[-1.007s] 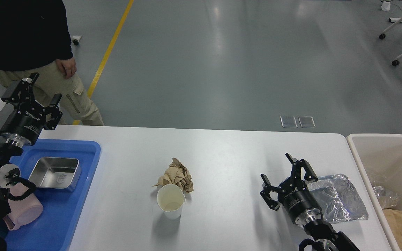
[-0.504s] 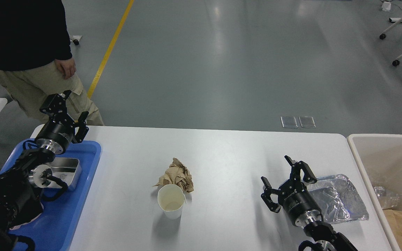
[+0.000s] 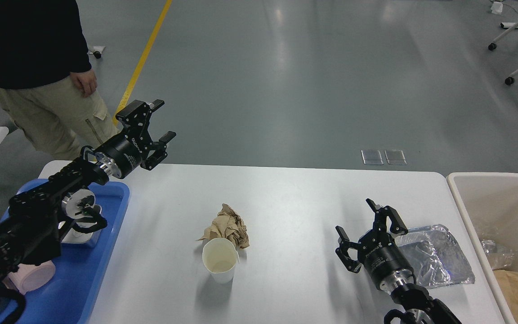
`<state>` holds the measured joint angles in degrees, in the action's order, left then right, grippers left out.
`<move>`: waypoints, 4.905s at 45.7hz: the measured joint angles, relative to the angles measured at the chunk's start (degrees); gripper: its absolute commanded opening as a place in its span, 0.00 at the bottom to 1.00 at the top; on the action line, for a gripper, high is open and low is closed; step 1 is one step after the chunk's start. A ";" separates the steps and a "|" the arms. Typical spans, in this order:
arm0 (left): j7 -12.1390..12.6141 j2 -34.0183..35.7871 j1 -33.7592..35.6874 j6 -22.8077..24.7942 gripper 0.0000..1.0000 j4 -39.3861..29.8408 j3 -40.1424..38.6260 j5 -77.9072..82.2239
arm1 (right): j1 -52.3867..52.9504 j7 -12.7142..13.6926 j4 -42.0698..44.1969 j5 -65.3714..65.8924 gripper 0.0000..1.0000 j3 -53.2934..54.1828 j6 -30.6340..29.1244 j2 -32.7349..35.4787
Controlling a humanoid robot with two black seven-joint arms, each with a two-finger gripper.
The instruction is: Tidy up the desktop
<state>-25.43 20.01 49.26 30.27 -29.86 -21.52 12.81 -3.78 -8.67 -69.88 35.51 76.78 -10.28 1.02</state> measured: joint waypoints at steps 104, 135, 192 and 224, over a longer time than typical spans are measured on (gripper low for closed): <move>8.80 -3.83 -39.44 -9.84 0.96 -32.65 -59.37 31.93 | 4.49 0.24 0.11 0.00 1.00 -3.22 0.78 6.78; 11.50 -9.48 -41.19 -13.64 0.96 -36.73 -61.80 28.18 | 4.67 0.24 0.25 0.88 1.00 -4.36 1.55 3.93; 10.80 -19.81 -43.81 -13.37 0.97 -37.38 -62.77 27.99 | 4.79 0.06 0.24 0.89 1.00 -1.29 2.18 -3.30; 10.90 -20.01 -43.46 -13.32 0.97 -37.20 -61.89 27.97 | 3.31 0.23 -7.42 0.62 1.00 -0.64 -2.00 22.28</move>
<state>-14.53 0.00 5.80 16.95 -67.06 -83.41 40.78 -0.47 -8.45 -77.29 36.12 76.14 -12.28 23.31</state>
